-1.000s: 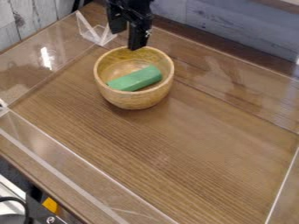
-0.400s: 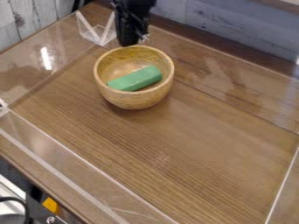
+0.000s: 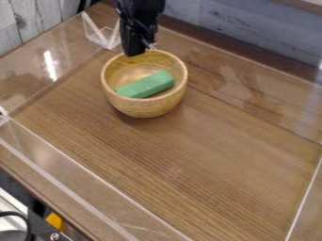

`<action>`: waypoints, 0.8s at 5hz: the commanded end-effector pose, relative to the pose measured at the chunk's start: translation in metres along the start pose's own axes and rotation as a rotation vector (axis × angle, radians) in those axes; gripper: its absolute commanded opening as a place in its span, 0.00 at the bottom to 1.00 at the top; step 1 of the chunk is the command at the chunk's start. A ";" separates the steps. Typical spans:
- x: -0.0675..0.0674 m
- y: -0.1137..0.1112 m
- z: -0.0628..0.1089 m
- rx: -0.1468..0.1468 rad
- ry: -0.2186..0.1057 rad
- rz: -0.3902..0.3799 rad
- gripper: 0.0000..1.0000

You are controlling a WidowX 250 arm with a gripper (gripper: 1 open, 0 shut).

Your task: Put the green block in the brown bowl

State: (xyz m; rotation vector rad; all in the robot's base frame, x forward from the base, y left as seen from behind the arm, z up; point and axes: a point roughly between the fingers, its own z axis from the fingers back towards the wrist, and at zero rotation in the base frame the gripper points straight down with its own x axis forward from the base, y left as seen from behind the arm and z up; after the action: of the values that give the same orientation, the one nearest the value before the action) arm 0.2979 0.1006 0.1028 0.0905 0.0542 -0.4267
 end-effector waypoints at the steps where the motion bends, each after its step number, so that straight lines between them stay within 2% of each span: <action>1: -0.004 0.006 0.000 0.020 -0.027 0.025 0.00; 2: -0.007 0.009 -0.006 0.014 -0.017 0.029 0.00; 3: -0.009 0.013 -0.010 0.011 -0.011 0.028 1.00; 4: -0.008 0.010 -0.018 0.004 -0.019 0.033 1.00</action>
State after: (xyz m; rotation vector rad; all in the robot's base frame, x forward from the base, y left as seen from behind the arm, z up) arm 0.2918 0.1126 0.0780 0.0754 0.0584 -0.3973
